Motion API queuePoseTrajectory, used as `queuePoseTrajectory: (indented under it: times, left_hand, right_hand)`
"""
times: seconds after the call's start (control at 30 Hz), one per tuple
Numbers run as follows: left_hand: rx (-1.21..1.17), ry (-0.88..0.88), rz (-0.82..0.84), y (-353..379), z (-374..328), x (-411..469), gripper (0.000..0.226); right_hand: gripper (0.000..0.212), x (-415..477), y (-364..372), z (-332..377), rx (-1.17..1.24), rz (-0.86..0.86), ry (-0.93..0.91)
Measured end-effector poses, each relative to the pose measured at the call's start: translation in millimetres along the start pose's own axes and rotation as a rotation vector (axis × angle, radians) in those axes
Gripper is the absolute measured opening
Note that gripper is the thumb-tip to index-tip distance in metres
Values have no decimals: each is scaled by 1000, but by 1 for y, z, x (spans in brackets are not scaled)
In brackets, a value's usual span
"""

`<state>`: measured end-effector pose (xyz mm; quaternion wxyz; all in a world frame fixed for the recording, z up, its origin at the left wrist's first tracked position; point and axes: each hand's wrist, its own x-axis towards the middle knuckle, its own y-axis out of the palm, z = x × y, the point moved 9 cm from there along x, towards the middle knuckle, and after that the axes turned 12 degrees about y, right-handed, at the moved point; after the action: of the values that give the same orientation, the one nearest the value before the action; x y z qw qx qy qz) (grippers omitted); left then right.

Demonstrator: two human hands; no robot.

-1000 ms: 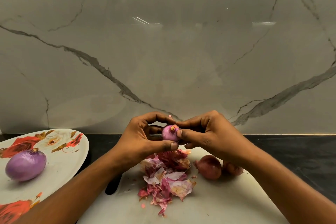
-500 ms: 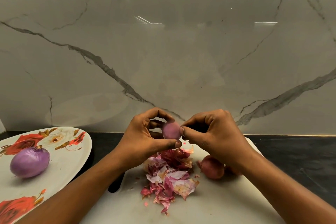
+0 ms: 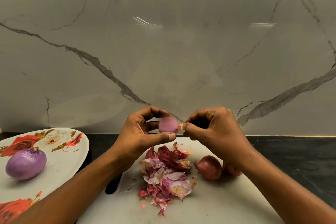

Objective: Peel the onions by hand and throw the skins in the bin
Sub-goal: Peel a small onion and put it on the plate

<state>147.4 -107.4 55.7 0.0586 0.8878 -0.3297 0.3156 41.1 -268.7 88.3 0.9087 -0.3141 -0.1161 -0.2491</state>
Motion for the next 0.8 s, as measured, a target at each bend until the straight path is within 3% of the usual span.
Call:
queuePoseTrajectory:
  times: [0.27,0.8]
  left_hand:
    - [-284,-99,-17,5,3,0,46]
    - [-420,-212,-112,0,8,-1,48]
  right_hand:
    - [5,2,0,-4,-61,12,45]
    - [3,4,-1,-8,-55,34,105]
